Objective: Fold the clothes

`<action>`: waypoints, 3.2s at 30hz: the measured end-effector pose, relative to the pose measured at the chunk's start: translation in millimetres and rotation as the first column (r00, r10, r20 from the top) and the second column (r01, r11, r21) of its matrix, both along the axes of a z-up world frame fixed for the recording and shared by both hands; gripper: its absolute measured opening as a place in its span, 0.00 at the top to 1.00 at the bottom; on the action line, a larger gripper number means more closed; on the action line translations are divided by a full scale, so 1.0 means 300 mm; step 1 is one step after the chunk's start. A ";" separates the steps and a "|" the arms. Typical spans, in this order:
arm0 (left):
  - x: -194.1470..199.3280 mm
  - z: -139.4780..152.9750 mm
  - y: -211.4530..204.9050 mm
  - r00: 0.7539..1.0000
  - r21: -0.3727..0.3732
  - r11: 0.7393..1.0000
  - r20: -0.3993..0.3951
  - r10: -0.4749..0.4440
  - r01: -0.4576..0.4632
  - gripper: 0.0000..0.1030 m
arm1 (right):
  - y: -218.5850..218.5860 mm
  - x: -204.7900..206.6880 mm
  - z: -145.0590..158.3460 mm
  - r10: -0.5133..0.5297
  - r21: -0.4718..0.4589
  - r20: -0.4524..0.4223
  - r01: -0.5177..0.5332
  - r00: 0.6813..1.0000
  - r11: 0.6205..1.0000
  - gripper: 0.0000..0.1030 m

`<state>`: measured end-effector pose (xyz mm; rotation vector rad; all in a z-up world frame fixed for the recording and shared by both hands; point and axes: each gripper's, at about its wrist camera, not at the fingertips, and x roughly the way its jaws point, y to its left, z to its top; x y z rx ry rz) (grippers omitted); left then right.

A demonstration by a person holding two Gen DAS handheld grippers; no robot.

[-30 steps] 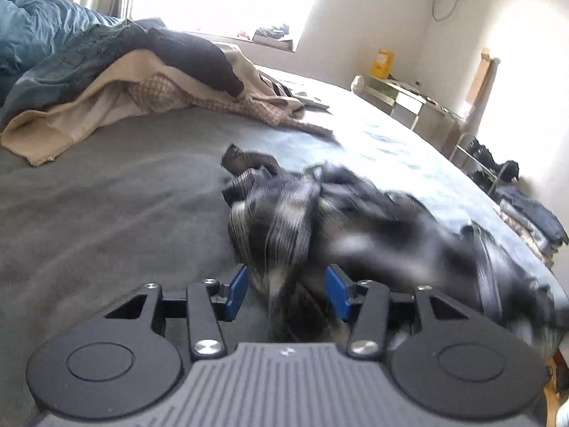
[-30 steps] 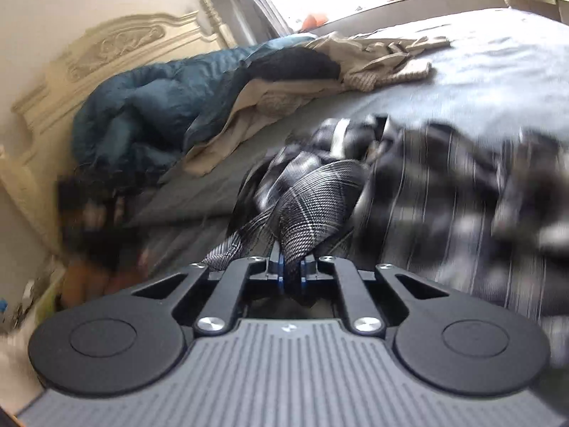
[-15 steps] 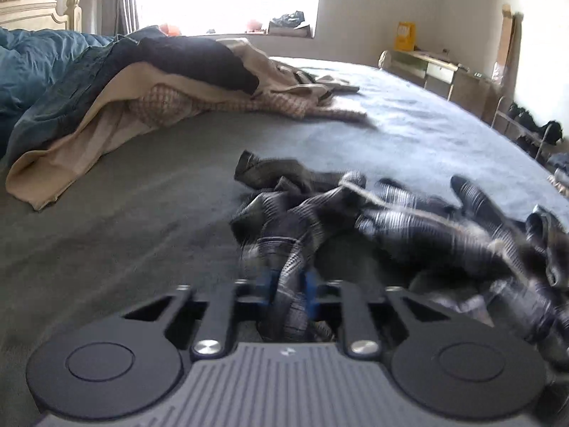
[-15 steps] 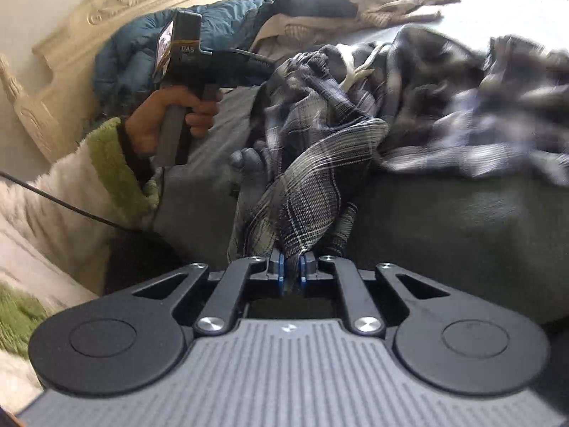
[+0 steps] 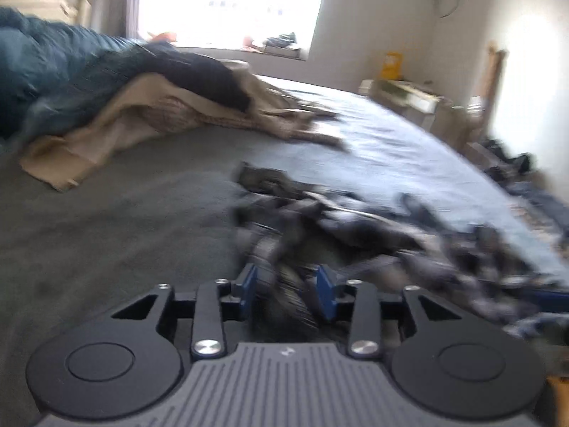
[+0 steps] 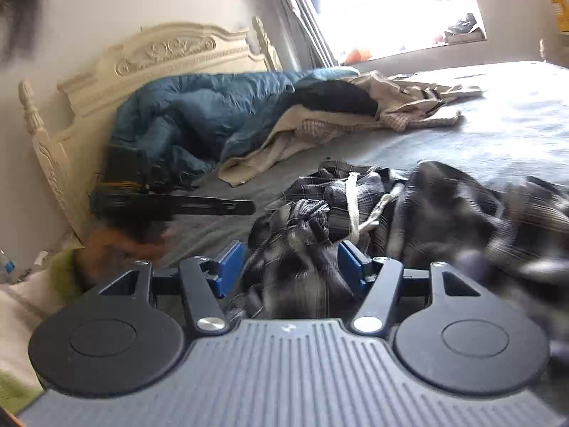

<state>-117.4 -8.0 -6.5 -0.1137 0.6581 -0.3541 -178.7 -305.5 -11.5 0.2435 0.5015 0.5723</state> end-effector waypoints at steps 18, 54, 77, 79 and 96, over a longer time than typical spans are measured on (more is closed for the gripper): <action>-0.124 -0.027 -0.018 0.969 -0.223 0.954 -0.097 -0.226 0.201 0.46 | 0.323 -0.041 -0.066 0.284 -0.147 -0.006 -0.282 0.959 0.948 0.96; -0.364 -0.159 0.221 0.996 -0.271 0.959 -0.011 -0.087 0.081 0.88 | 0.293 0.860 -0.159 -0.168 -0.335 -0.379 0.035 0.910 0.941 0.89; -0.476 -0.151 0.074 0.932 -0.113 0.931 0.151 -0.329 0.347 0.87 | -0.302 0.077 -0.031 -0.502 0.056 -0.277 0.535 0.819 0.843 0.68; -0.496 -0.146 0.050 0.917 -0.077 0.922 0.170 -0.362 0.378 0.87 | -0.206 0.116 0.016 -0.400 0.040 -0.266 0.424 0.877 0.905 0.56; -0.532 -0.182 0.040 0.893 -0.046 0.900 0.159 -0.421 0.433 0.87 | 0.019 0.183 0.007 -0.318 -0.213 -0.279 0.264 0.906 0.941 0.87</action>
